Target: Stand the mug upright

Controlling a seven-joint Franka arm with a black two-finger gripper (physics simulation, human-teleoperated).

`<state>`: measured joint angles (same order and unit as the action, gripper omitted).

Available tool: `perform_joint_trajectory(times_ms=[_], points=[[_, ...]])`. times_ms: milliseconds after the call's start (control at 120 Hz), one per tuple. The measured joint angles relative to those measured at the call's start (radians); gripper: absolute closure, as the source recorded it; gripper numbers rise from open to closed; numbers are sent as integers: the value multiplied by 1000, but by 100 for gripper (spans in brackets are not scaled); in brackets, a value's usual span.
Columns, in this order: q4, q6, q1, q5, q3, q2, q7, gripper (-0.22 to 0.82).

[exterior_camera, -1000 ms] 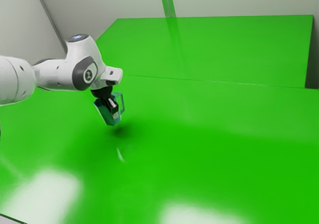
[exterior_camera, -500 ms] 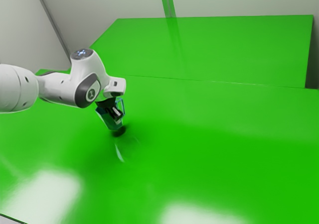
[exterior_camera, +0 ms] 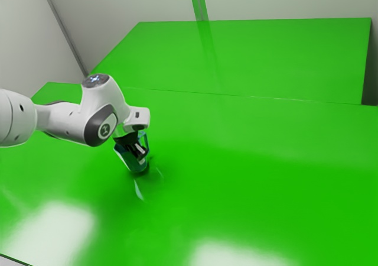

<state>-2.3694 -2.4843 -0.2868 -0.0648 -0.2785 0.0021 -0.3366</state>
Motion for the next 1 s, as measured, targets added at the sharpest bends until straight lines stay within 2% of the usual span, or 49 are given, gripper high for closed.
perform_joint_trajectory(times_ms=[250,583,1000], points=[[-5,-21,-20,0,-7,19,27,77],[-6,-23,26,15,-1,17,27,39],[2,-20,48,13,0,15,25,15]])
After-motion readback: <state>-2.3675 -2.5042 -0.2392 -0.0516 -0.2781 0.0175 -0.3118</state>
